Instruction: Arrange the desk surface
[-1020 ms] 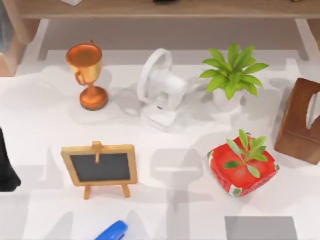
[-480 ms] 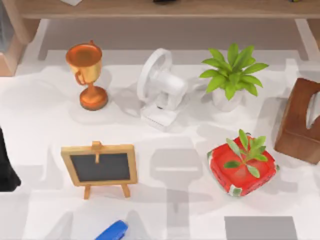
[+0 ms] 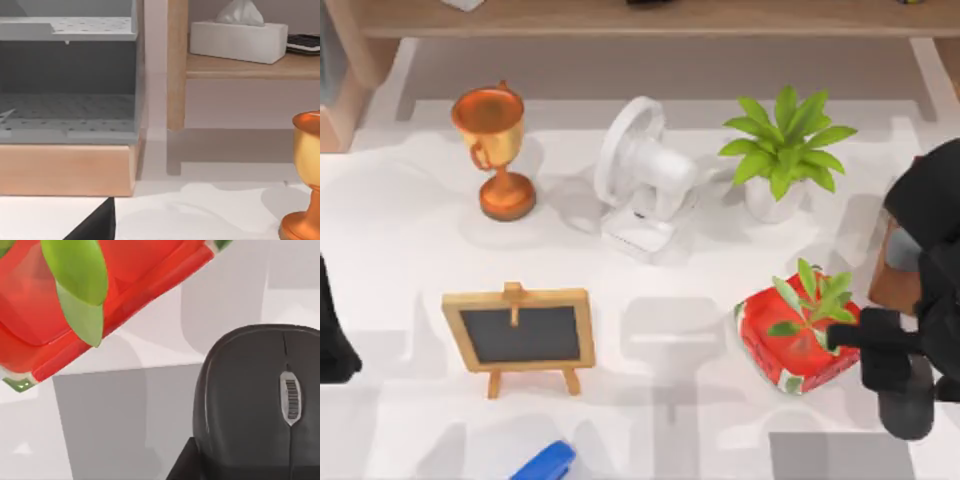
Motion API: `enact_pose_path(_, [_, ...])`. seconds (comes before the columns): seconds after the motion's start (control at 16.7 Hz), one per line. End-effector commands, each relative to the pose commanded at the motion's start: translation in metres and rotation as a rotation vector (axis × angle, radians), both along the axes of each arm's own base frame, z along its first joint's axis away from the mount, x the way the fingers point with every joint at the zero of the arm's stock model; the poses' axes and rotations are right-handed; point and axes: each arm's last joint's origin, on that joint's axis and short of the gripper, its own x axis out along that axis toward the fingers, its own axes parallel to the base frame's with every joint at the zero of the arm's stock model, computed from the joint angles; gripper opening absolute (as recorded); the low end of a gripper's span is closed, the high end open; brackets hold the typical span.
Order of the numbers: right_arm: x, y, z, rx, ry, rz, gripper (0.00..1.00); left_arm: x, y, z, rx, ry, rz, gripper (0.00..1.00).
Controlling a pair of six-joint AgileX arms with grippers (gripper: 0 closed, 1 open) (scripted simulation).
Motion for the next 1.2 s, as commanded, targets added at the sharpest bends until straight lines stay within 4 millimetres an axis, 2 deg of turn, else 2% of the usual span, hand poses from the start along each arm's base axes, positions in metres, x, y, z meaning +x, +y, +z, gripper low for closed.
enact_pose_path(0.24, [-0.041,0.031,-0.035,-0.050,0.014,0.102,0.00,0.000,0.000,0.000,0.000,0.000,0.000,1.00])
enact_pose_path(0.42, [-0.057,0.040,-0.047,-0.057,0.010,0.129,0.00,0.000,0.000,0.000,0.000,0.000,0.000,1.00])
enact_pose_path(0.84, [-0.058,0.041,-0.048,-0.054,0.009,0.128,0.00,0.000,0.000,0.000,0.000,0.000,0.000,1.00])
enact_pose_path(1.2, [-0.065,0.052,-0.043,-0.045,-0.053,0.298,0.00,0.000,0.000,0.000,0.000,0.000,0.000,1.00])
